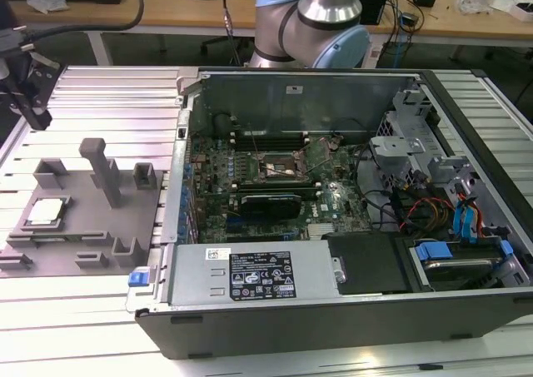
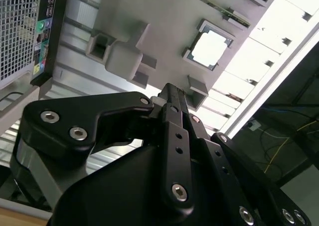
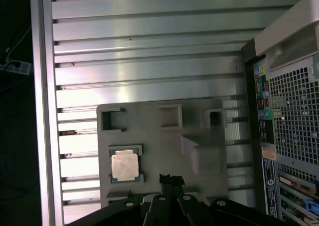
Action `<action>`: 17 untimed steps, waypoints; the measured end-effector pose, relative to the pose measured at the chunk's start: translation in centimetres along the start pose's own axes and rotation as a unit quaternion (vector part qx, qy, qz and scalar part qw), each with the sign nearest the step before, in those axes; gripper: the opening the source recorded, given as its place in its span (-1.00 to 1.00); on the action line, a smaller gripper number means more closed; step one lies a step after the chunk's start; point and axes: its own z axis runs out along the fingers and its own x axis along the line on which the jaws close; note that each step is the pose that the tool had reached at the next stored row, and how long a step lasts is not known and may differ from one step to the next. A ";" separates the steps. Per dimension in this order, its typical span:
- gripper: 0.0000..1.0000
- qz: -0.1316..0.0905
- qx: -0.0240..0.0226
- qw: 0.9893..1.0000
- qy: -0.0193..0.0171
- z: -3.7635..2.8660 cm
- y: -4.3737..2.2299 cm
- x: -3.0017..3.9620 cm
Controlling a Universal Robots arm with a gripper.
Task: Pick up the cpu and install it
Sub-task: 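Reach for the cpu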
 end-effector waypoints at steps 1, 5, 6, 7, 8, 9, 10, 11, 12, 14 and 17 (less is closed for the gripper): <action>-0.79 0.000 0.000 1.000 0.000 0.08 -0.01 0.15; -0.79 0.000 0.000 1.000 0.000 0.52 -0.06 0.71; -0.79 0.000 0.000 1.000 0.000 0.65 -0.08 0.84; -0.79 0.000 0.000 1.000 0.000 0.79 -0.10 0.98; -0.79 0.000 0.000 1.000 0.000 0.93 -0.11 1.11; -0.79 0.000 0.000 1.000 0.000 1.05 -0.12 1.23; -0.79 0.000 0.000 1.000 0.000 1.29 -0.15 1.42; -0.79 0.000 0.000 1.000 0.000 1.63 -0.18 1.66; -0.79 0.000 0.000 1.000 0.000 1.85 -0.21 1.86; -0.79 0.000 0.000 1.000 0.000 2.25 -0.26 2.22; -0.79 0.000 0.000 1.000 0.000 2.92 -0.60 2.70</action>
